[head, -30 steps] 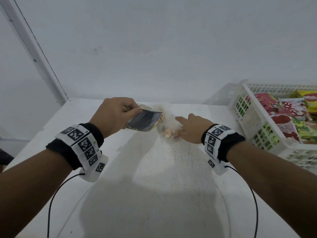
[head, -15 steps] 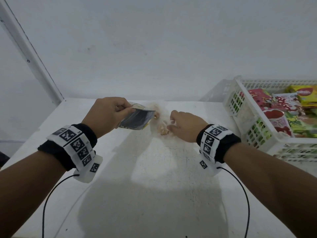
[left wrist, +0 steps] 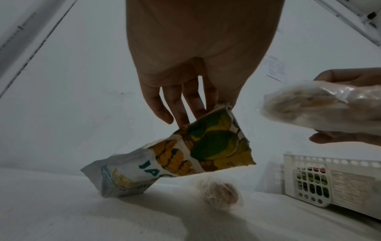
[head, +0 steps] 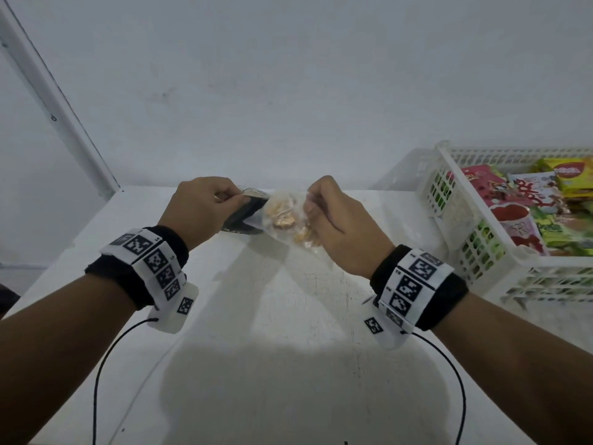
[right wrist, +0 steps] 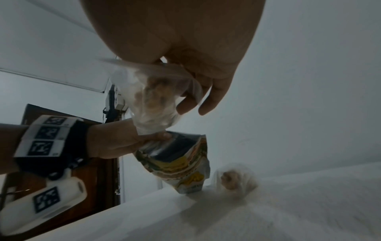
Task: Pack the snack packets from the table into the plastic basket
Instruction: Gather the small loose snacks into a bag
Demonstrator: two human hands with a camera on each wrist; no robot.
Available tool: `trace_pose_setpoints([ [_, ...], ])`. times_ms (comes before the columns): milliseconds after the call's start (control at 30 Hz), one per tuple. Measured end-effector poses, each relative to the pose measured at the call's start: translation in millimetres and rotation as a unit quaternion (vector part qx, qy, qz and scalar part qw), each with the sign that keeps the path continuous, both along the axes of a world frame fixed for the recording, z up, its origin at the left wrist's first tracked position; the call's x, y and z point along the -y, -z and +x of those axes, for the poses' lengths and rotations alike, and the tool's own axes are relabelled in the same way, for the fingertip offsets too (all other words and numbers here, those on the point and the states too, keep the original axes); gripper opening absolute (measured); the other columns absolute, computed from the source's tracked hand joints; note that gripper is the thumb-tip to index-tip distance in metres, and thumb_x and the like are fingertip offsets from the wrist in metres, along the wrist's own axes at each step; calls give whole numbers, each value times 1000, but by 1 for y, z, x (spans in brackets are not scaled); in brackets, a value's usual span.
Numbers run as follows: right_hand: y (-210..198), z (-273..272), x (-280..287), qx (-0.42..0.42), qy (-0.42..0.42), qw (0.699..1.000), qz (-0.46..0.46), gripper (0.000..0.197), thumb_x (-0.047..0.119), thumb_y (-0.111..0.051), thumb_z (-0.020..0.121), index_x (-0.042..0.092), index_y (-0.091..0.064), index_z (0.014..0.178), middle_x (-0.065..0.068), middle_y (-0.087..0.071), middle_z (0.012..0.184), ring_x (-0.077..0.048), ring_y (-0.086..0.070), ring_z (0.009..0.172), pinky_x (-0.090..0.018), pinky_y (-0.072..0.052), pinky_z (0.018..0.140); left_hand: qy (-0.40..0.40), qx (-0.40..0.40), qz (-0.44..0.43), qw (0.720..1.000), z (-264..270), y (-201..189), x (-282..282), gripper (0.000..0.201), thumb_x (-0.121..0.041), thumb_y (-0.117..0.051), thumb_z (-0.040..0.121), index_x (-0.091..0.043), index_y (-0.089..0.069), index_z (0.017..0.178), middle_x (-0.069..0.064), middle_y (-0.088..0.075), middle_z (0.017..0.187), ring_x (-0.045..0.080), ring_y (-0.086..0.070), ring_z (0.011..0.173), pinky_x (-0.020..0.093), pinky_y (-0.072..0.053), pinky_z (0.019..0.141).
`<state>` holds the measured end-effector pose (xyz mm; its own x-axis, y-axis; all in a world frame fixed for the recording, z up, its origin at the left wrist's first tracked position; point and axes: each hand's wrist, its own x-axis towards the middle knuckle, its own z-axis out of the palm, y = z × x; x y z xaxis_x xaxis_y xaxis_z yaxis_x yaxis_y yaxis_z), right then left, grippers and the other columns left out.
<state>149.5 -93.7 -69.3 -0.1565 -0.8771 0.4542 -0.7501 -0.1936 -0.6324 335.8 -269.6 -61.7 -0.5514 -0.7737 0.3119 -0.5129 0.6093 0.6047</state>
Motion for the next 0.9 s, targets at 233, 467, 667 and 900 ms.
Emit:
trace_pose_setpoints([
  [233,6,19,18,-25,-26,998,53,11,23,-40,107,18,-44,98,6,-53,72,-14,-51,64,-31,-41,59,20,0,28,999,-4,-1,-9,21,-33,-69,94,-24,-72,75,-5,-68,61,13,-59,47,18,-47,47],
  [467,5,35,18,7,-110,991,75,12,18,-42,108,15,-46,97,-1,-54,70,-18,-50,61,-40,-45,61,22,23,28,999,2,-5,-7,27,-35,-66,96,-21,-68,72,-7,-64,55,7,-58,53,23,-48,58],
  [667,11,34,27,14,-40,997,64,11,21,-37,107,18,-43,97,-5,-62,71,-27,-60,64,-51,-50,62,30,46,16,998,4,-10,-7,29,-36,-67,95,-23,-66,69,-13,-61,55,3,-50,49,16,-37,51],
  [900,10,26,37,8,11,993,118,14,28,-39,105,18,-47,98,-4,-67,74,-25,-62,64,-44,-52,60,75,43,36,996,5,-16,-13,28,-37,-69,95,-19,-70,74,-11,-60,53,5,-49,42,13,-37,45],
])
